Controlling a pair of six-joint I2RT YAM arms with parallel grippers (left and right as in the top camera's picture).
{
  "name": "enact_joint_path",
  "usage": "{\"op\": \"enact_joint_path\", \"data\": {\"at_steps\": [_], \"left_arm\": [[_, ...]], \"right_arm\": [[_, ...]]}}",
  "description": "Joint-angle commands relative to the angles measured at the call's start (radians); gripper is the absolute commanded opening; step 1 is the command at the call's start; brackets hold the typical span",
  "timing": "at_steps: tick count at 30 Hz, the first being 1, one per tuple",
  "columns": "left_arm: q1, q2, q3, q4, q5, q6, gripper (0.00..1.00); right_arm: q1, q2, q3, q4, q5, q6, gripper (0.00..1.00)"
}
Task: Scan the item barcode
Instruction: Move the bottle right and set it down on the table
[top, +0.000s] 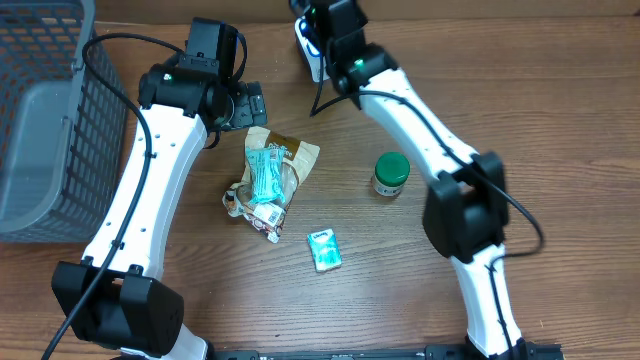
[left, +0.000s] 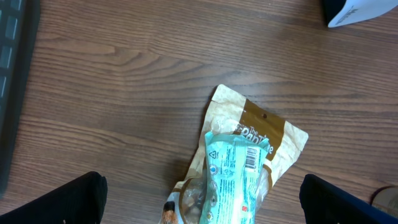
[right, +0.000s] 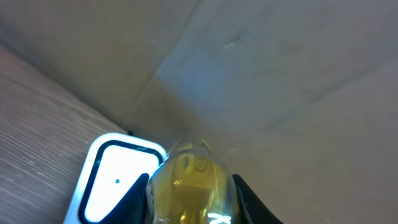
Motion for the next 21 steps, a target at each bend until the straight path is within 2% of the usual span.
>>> {"op": "enact_joint_path", "data": {"at_steps": [1,11,15,21], "left_arm": [[-0.006,-0.012,0.017,0.0,-0.01,0.015,1.0],[-0.006,-0.012,0.017,0.0,-0.01,0.015,1.0],[-0.006,-0.012,0.017,0.0,-0.01,0.015,1.0],[-0.006,-0.012,0.017,0.0,-0.01,0.015,1.0]], "right_arm": [[-0.033,-0.233,0.024,-0.052,-0.005,0.164,0.04],[-0.224,-0.365,0.023,-0.547,-0.019,0.477,0.04],[-0.344,-0.359,0.016,-0.754,-0.101,0.571,0.04],[-0.548,-0.357,-0.057,-0.959,-0.251,0.69,0.04]]}}
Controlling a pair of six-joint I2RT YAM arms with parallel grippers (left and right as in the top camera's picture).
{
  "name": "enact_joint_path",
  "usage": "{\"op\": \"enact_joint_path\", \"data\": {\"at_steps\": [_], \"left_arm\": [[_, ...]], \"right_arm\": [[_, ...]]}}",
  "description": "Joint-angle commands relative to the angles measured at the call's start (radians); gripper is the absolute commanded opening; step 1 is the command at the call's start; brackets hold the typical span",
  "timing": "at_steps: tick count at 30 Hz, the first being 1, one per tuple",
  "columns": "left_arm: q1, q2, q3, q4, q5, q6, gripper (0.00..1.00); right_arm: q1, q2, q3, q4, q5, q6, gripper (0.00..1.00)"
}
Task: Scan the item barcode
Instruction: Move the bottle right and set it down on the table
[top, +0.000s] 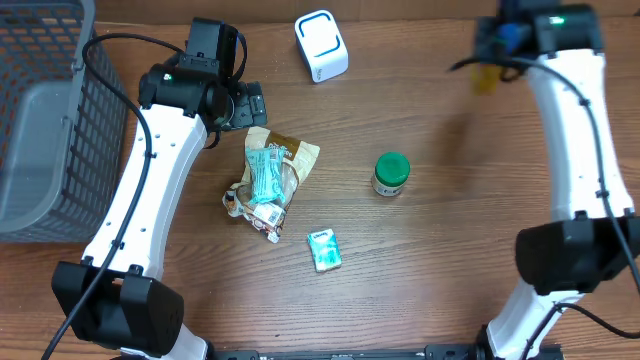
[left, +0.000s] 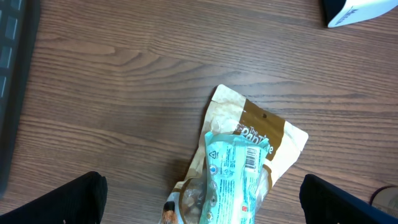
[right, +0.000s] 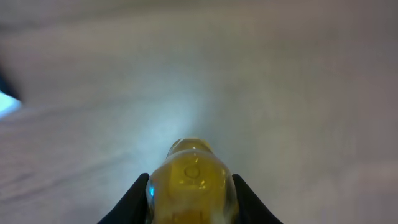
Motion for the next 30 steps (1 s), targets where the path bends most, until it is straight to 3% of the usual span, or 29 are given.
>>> {"op": "enact_joint_path", "data": {"at_steps": [1,13,30], "left_arm": [[-0.006,-0.012,0.017,0.0,-0.01,0.015,1.0],[-0.006,-0.012,0.017,0.0,-0.01,0.015,1.0],[-0.006,-0.012,0.017,0.0,-0.01,0.015,1.0]], "right_arm": [[-0.103,-0.012,-0.047,-0.055,-0.094,0.124,0.04],[-0.37,-0.012,-0.415,0.057,-0.094,0.169,0.04],[-0.45,-0.01,-0.53,0.174,-0.098,0.218,0.05]]}}
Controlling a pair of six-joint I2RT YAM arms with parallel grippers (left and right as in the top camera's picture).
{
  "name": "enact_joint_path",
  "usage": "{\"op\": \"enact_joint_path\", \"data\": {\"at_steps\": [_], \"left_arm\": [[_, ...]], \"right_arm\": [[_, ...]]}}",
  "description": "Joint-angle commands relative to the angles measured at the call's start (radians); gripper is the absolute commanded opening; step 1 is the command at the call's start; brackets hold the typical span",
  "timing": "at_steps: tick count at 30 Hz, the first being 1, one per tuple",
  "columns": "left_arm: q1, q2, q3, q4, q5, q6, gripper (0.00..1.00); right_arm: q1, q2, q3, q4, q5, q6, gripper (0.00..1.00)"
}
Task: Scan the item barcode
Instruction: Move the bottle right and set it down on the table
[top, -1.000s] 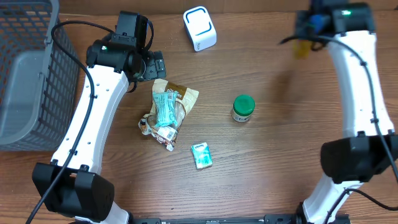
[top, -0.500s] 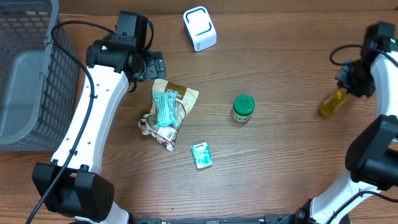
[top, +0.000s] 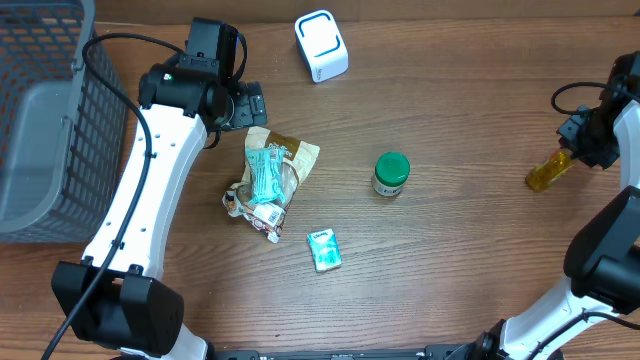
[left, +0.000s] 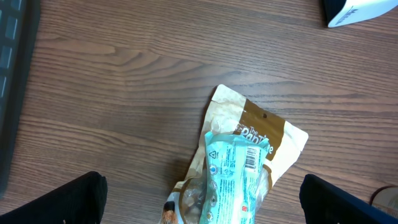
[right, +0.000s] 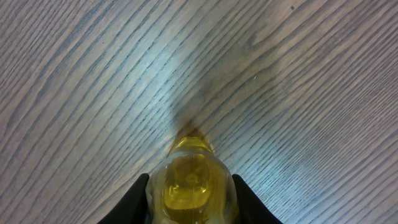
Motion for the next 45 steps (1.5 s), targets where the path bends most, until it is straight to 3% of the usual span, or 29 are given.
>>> {"op": "enact_joint_path", "data": {"at_steps": [1,8,14,19,27,29,31,32,34,45], "left_arm": [[-0.006,-0.012,0.017,0.0,-0.01,0.015,1.0],[-0.006,-0.012,0.017,0.0,-0.01,0.015,1.0],[-0.006,-0.012,0.017,0.0,-0.01,0.015,1.0],[-0.006,-0.012,0.017,0.0,-0.01,0.015,1.0],[-0.006,-0.012,0.017,0.0,-0.01,0.015,1.0],[-0.006,-0.012,0.017,0.0,-0.01,0.015,1.0],[-0.006,-0.012,0.017,0.0,-0.01,0.015,1.0],[-0.006,-0.012,0.017,0.0,-0.01,0.015,1.0],[-0.006,-0.012,0.017,0.0,-0.01,0.015,1.0],[-0.006,-0.012,0.017,0.0,-0.01,0.015,1.0]], "right_arm": [[-0.002,0.002,-0.032,0.01,-0.005,0.014,0.05],[-0.002,0.002,-0.032,0.028,-0.136,0.003,0.09],[-0.002,0.002,-0.032,0.05,-0.299,-0.124,0.1],[-0.002,0.001,-0.032,0.055,-0.298,-0.124,0.1],[-0.002,0.002,-0.032,0.05,-0.299,-0.123,0.34],[-0.002,0.001,-0.032,0.05,-0.299,-0.123,0.47],[-0.001,0.002,-0.032,0.049,-0.299,-0.122,0.8],[-0.001,0.002,-0.032,0.049,-0.299,-0.119,0.9],[-0.001,0.001,-0.032,0.049,-0.299,-0.118,0.98],[-0.001,-0.051,0.0,0.038,-0.279,-0.115,1.0]]}}
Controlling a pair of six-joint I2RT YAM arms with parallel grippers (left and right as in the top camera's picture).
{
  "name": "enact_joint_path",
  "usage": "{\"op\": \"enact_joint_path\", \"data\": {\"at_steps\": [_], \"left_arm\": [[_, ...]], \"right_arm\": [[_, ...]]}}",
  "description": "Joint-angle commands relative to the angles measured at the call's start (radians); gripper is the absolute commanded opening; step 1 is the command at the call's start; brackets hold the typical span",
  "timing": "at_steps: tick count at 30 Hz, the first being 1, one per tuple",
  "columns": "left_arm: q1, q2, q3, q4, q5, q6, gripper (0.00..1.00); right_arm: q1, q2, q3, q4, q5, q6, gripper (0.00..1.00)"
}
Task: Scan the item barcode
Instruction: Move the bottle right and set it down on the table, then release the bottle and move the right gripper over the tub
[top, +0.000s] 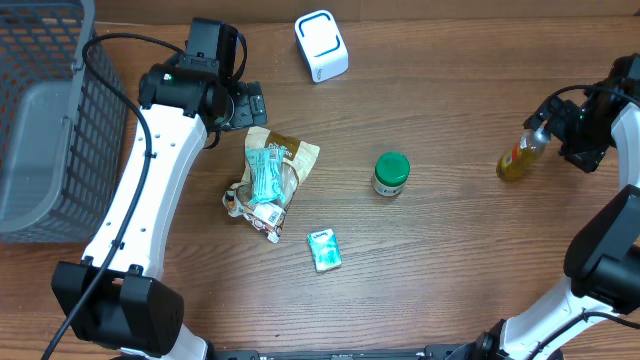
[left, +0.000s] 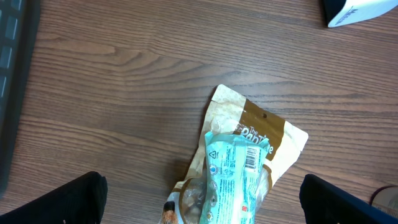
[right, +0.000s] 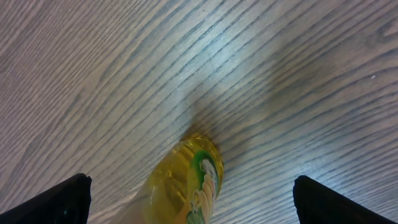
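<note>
A yellow bottle (top: 518, 157) with a green-and-white label rests base-down on the table at the right; whether it stands straight I cannot tell. My right gripper (top: 562, 128) is open at its top end. In the right wrist view the bottle (right: 186, 180) lies between the wide-apart fingertips (right: 62, 200), and my right gripper (right: 194, 206) holds nothing. The white scanner (top: 320, 45) stands at the back centre. My left gripper (top: 246, 106) hangs open over a teal packet (left: 239, 171) lying on a tan snack bag (left: 280, 134).
A green-lidded jar (top: 390, 173) stands mid-table. A small teal box (top: 323, 248) lies nearer the front. A grey wire basket (top: 45, 120) fills the far left. The scanner's corner (left: 357, 11) shows in the left wrist view.
My right gripper has opened and let go of the yellow bottle. The bottle now rests on the table slightly left of where it was held. The left arm has not moved.
My right gripper first held the yellow bottle close over the white scanner at the back. Then it held the bottle at the back right, then low at the table's right edge. Now the bottle rests there, released. The left arm stayed still throughout.
</note>
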Motion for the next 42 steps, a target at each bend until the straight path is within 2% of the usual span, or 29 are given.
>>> {"op": "enact_joint_path", "data": {"at_steps": [1,10,19,32,42], "left_arm": [[-0.006,-0.012,0.017,0.0,-0.01,0.015,1.0],[-0.006,-0.012,0.017,0.0,-0.01,0.015,1.0],[-0.006,-0.012,0.017,0.0,-0.01,0.015,1.0],[-0.006,-0.012,0.017,0.0,-0.01,0.015,1.0],[-0.006,-0.012,0.017,0.0,-0.01,0.015,1.0]], "right_arm": [[0.0,-0.061,0.032,-0.01,0.013,0.003,1.0],[0.027,-0.22,0.084,-0.037,0.013,0.006,1.0],[0.174,-0.355,0.084,-0.088,0.012,0.006,1.0],[0.496,-0.361,0.069,-0.212,0.012,0.006,1.0],[0.58,-0.359,-0.002,-0.255,-0.081,0.006,1.0]]}}
